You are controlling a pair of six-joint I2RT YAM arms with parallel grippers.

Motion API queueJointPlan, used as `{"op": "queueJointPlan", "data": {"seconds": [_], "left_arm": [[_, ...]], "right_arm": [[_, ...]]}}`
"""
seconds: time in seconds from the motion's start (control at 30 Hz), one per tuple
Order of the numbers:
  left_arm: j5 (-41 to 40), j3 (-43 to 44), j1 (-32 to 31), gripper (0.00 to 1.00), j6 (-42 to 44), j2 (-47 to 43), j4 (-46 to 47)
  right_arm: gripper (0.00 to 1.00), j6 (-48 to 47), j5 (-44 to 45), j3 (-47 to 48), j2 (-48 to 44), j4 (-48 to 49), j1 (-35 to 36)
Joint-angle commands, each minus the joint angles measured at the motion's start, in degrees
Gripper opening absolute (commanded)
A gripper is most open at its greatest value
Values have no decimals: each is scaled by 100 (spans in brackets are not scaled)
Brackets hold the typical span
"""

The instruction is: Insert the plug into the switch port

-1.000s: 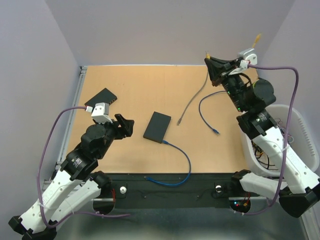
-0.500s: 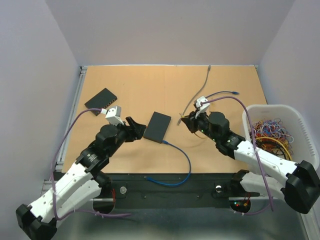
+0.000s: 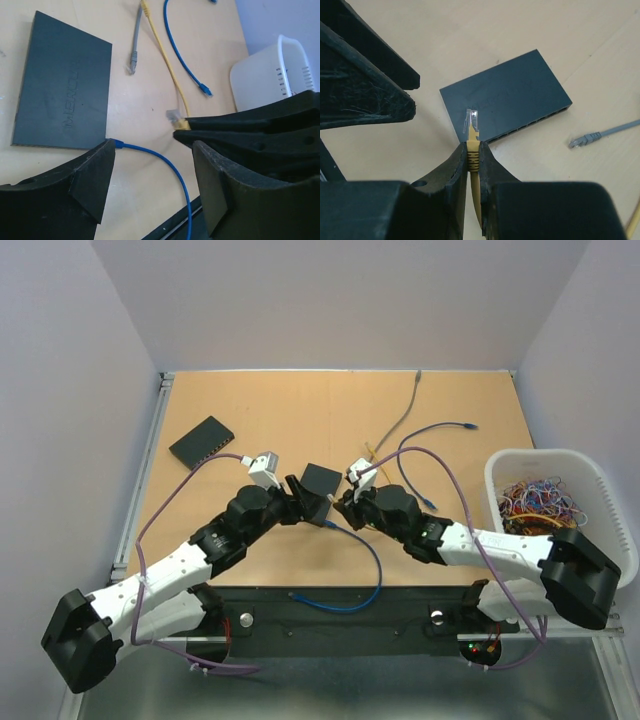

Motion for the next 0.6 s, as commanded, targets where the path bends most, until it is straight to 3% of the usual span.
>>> {"op": "queueJointPlan", "data": {"seconds": [0.0, 0.57], "left_arm": [[-134, 145, -130, 73, -133, 3, 723], [-214, -127, -130, 69, -195, 434, 1190]], "right_arm": [[0, -110, 457, 278, 168, 548, 198], [0, -154, 871, 454, 503, 733, 753]]}}
